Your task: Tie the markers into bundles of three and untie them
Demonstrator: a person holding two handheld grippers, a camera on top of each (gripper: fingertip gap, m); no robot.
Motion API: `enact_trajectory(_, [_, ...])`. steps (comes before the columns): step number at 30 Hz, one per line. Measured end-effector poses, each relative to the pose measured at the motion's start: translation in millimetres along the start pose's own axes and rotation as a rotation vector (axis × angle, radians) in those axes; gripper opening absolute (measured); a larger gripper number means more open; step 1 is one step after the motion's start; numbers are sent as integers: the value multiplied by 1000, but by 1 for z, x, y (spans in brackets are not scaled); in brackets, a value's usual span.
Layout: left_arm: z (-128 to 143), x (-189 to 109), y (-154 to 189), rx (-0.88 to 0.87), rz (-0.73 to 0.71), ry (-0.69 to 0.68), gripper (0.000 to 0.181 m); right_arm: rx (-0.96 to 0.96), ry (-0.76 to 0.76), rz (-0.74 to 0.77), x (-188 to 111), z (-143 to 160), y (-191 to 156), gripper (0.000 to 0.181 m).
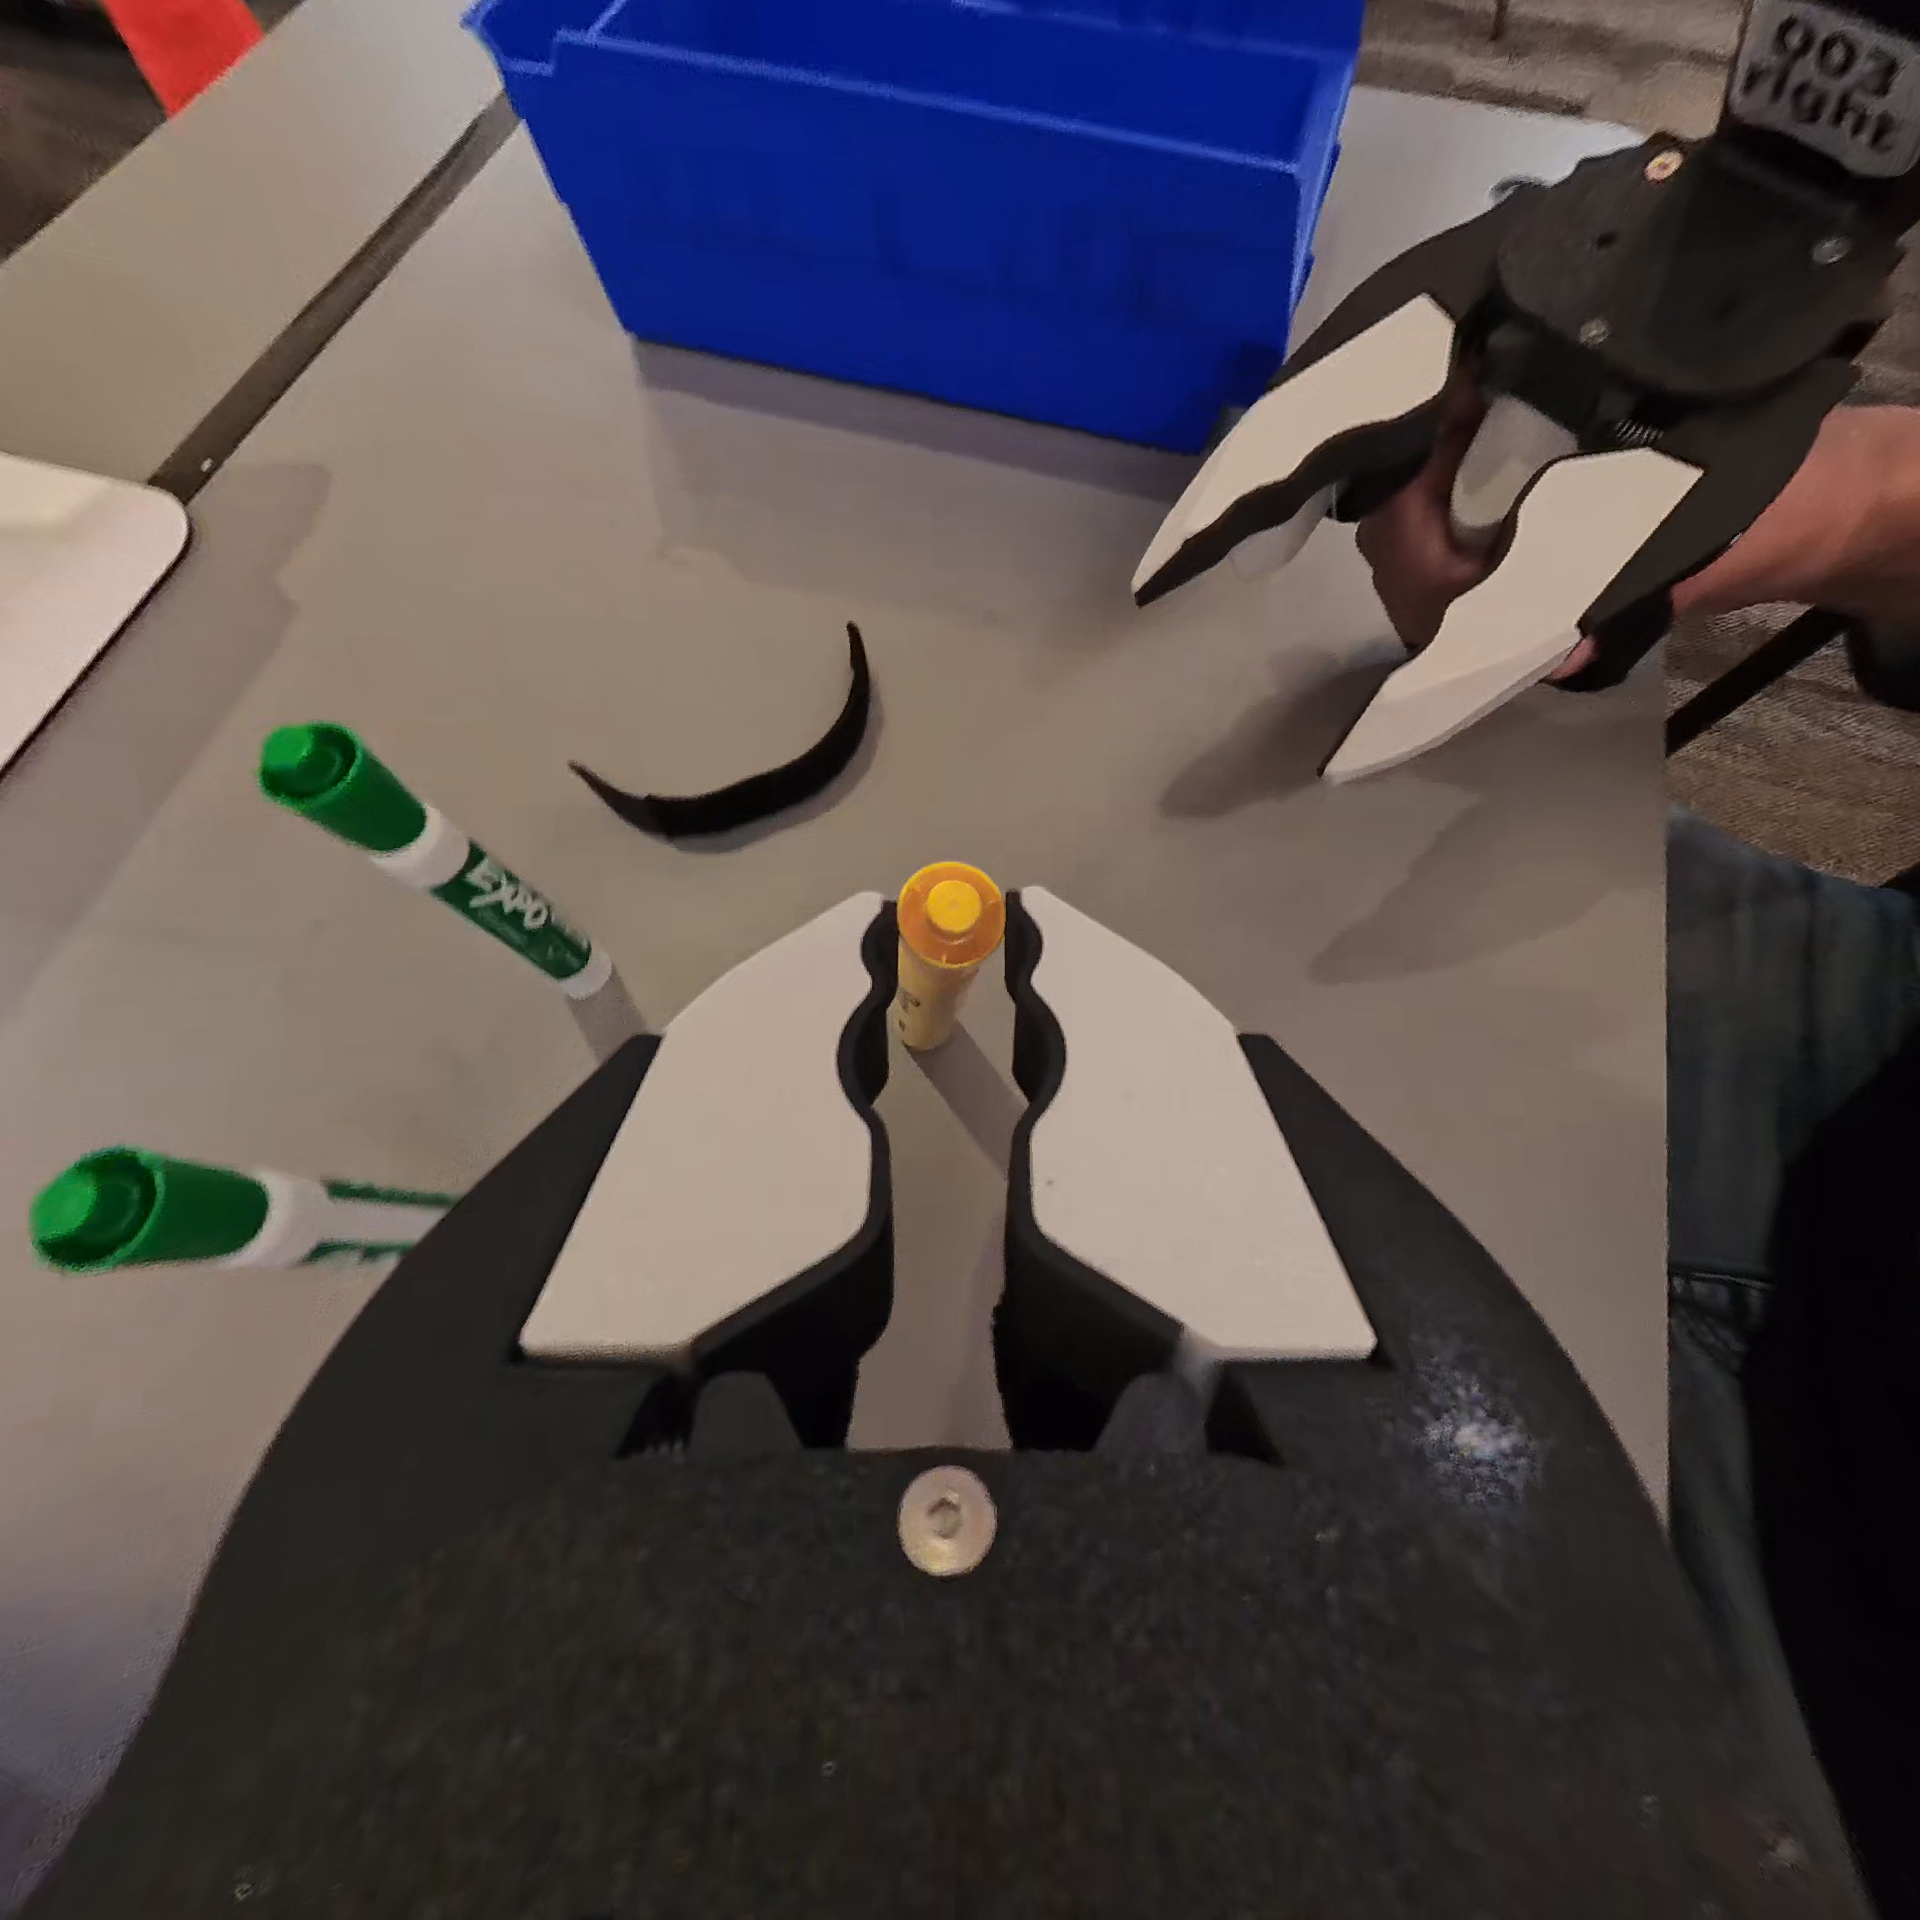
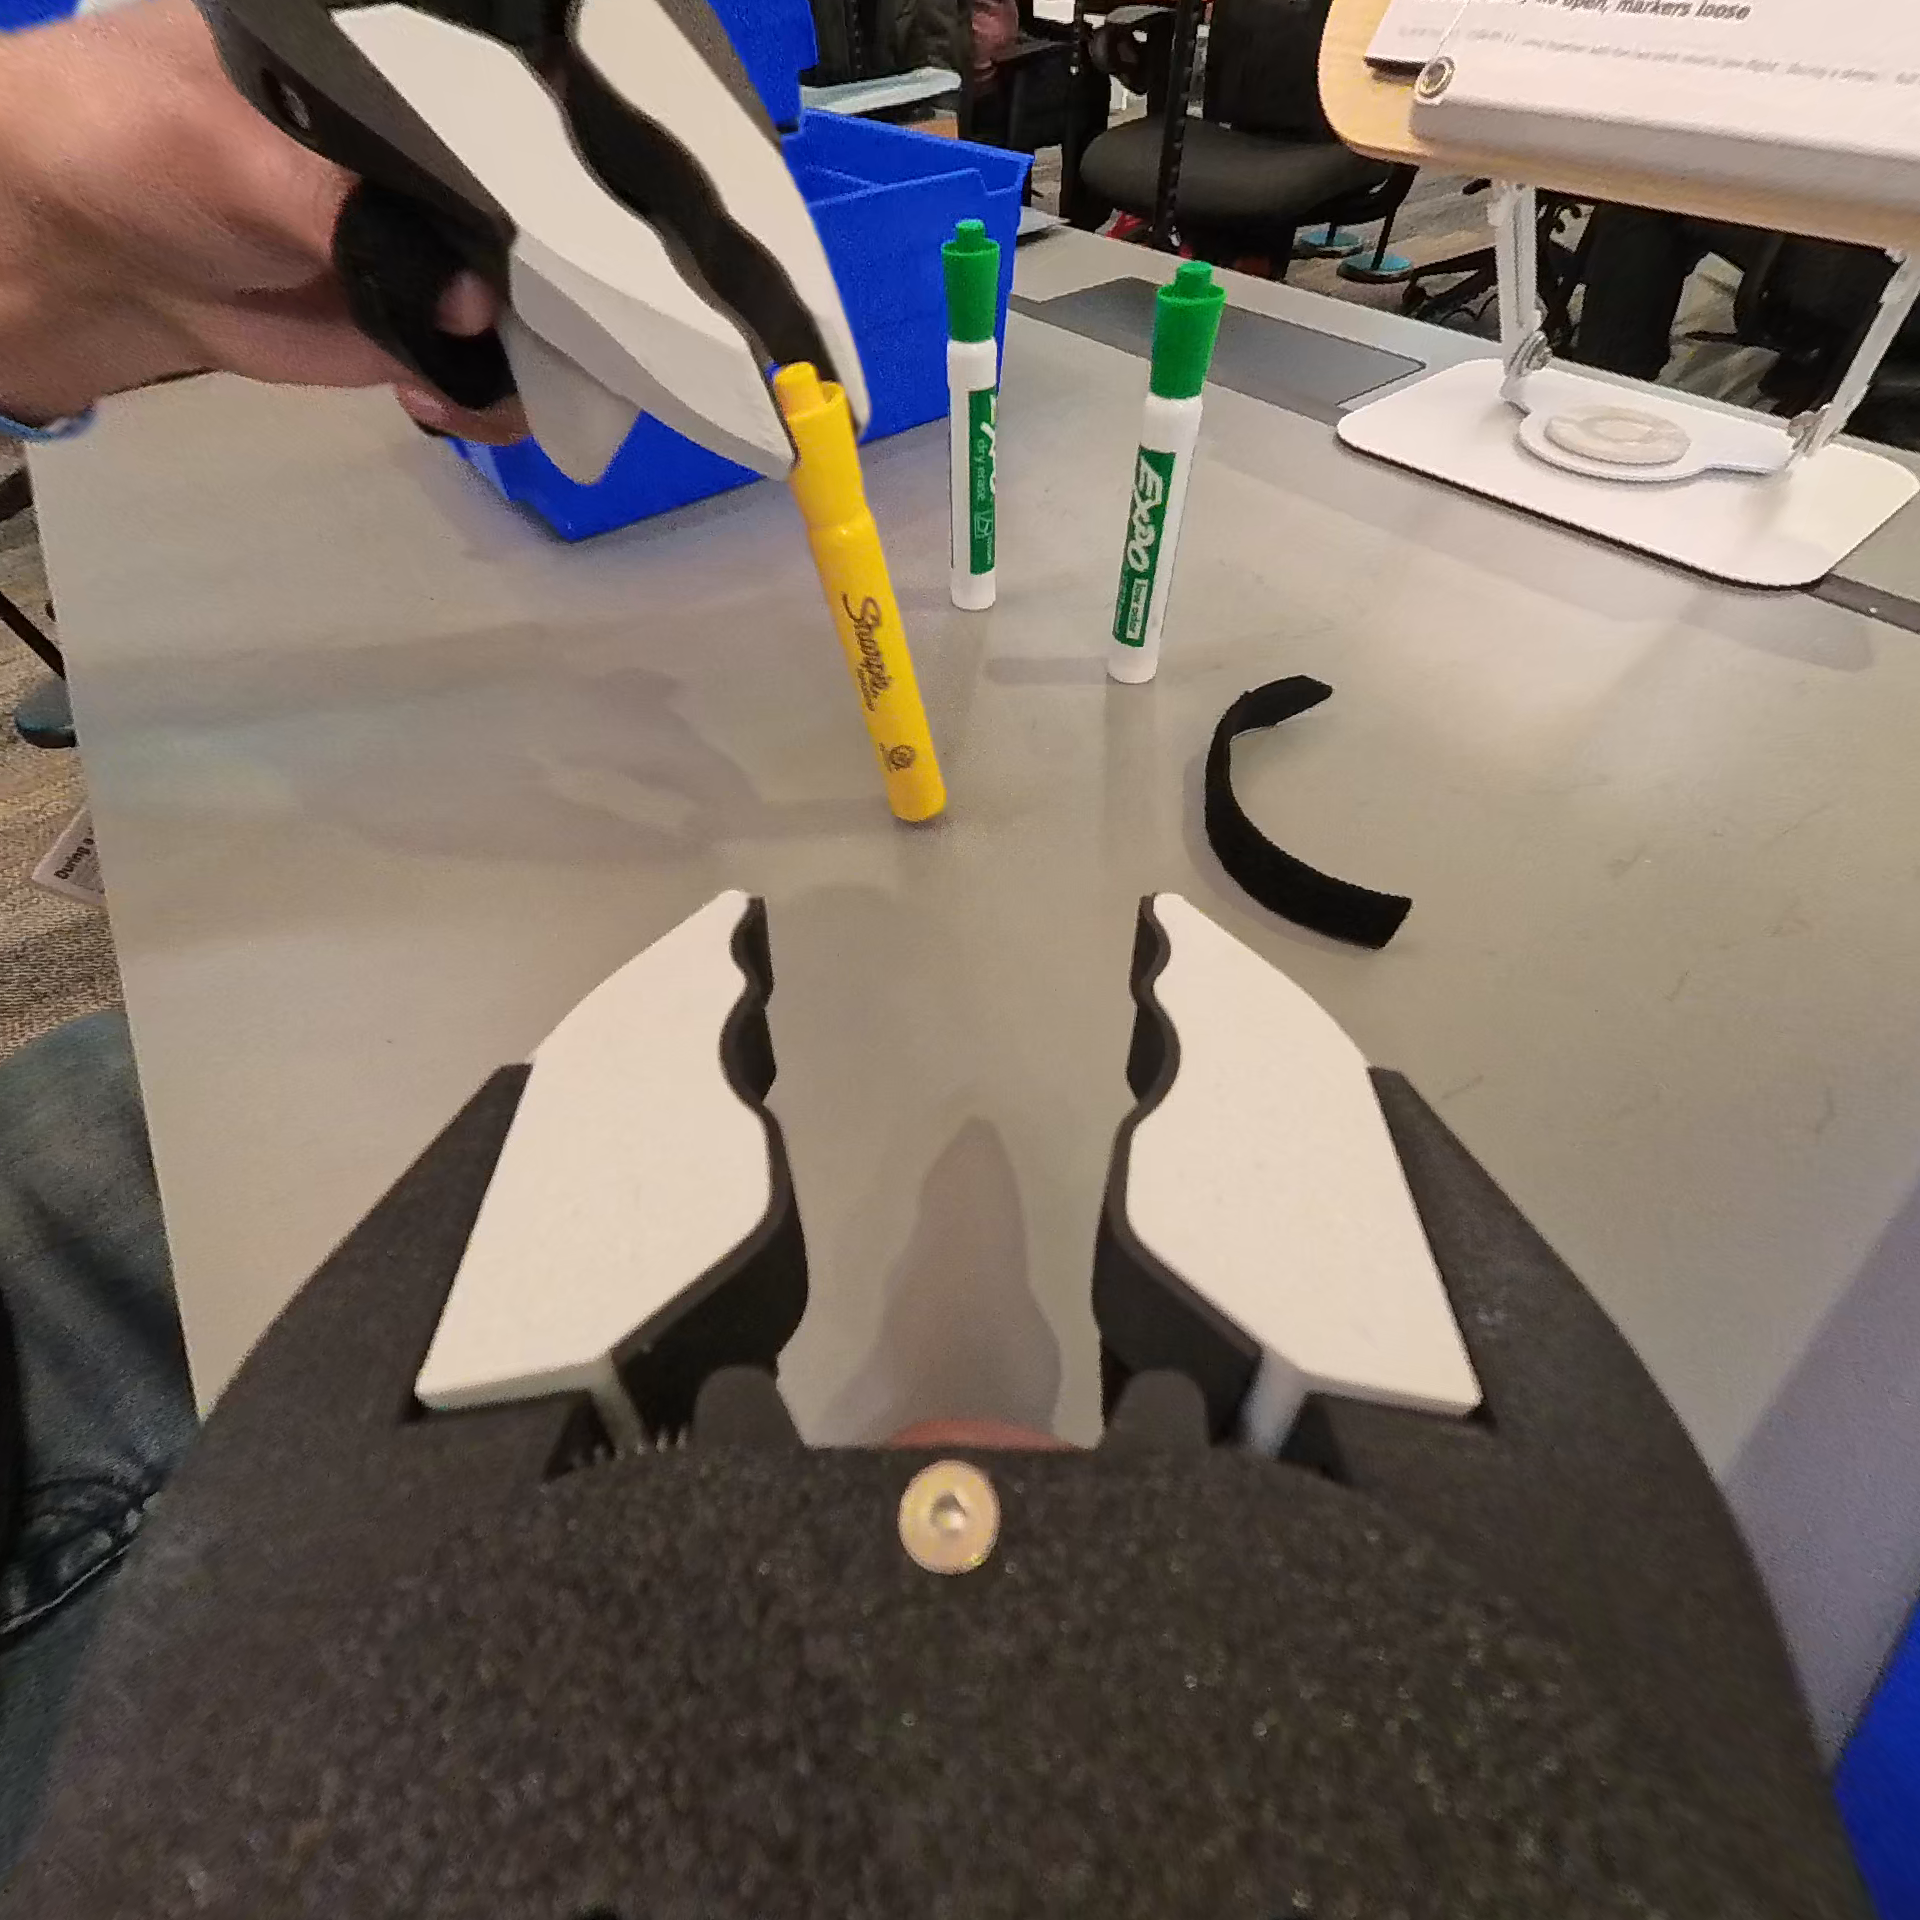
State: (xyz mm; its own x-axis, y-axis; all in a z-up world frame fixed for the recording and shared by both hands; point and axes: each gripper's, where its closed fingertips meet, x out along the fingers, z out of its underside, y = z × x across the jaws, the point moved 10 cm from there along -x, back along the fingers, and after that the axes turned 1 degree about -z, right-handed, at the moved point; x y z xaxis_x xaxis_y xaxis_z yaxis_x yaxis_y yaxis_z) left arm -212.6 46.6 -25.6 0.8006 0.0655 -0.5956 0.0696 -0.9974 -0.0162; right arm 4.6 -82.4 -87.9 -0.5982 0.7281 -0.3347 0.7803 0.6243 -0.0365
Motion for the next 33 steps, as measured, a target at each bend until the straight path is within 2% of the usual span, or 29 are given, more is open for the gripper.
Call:
enact_trajectory(5, [6, -31, -1, -85, -190, -34, 19, 6, 5, 4, -1, 0, 2, 66])
enact_trajectory(9, [13, -50, -17, -198, -368, -42, 19, 12, 5, 0, -1, 0, 3, 66])
enact_trajectory(12, [21, -54, -37, -325, -443, -11, 19, 9, 5, -4, 0, 0, 2, 66])
enact_trajectory(15, [30, -51, -52, -364, -504, 21, 19, 7, 7, -5, 0, 0, 1, 66])
enact_trajectory(24, [34, -37, -74, -374, -494, 3, 19, 11, 8, -4, -1, -1, 2, 66])
enact_trajectory(33, [34, -38, -83, -406, -461, 8, 19, 13, 7, -5, -1, 0, 2, 66])
